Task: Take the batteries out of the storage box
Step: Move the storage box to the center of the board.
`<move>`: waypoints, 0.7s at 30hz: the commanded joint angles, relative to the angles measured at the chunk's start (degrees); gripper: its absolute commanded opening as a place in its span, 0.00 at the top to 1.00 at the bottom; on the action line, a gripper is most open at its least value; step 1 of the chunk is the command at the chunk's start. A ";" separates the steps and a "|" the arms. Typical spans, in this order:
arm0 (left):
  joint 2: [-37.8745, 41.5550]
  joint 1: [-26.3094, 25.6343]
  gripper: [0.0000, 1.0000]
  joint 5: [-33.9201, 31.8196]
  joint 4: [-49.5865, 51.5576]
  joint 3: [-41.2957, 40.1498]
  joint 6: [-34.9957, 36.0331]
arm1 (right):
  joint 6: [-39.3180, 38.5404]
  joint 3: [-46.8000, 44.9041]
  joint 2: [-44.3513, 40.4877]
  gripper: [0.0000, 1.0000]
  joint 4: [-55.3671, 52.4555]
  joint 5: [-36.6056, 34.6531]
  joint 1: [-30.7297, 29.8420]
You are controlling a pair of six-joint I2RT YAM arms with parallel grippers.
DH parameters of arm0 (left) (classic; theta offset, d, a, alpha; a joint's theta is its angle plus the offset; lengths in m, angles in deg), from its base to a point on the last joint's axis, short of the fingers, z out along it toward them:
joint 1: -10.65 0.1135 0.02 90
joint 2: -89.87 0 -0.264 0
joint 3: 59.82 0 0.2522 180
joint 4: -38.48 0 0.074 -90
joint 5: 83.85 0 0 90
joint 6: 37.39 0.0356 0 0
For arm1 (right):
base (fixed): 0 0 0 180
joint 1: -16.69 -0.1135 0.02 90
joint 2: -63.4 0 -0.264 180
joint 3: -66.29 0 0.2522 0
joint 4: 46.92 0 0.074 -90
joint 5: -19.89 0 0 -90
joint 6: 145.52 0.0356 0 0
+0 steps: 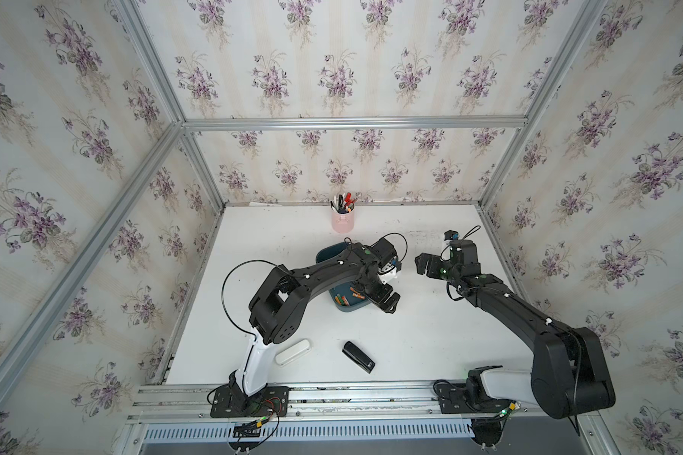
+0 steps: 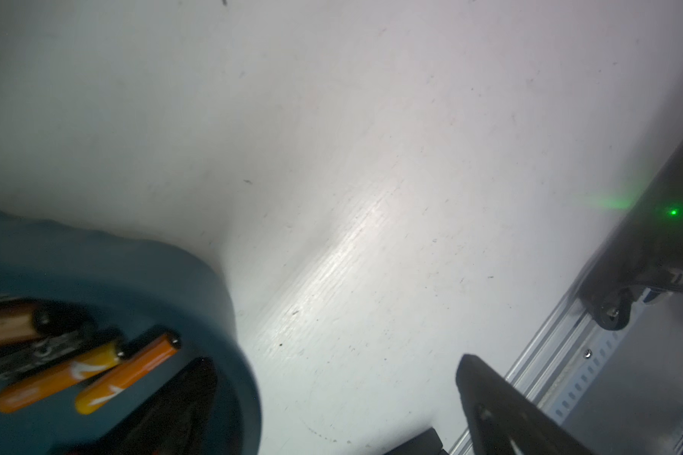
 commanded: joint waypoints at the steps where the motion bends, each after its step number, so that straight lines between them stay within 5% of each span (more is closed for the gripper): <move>1: 3.03 2.77 0.00 -2.98 2.72 1.53 -2.16 | -0.11 1.26 2.72 0.00 -1.17 1.22 -1.63; 12: 13.33 20.44 0.00 -2.61 4.67 -4.59 -5.04 | -0.65 7.07 14.55 0.01 -5.44 0.12 -8.60; 21: 10.27 25.53 0.00 -1.45 2.38 -8.97 -5.24 | -0.65 9.31 17.60 0.02 -6.31 -0.24 -10.54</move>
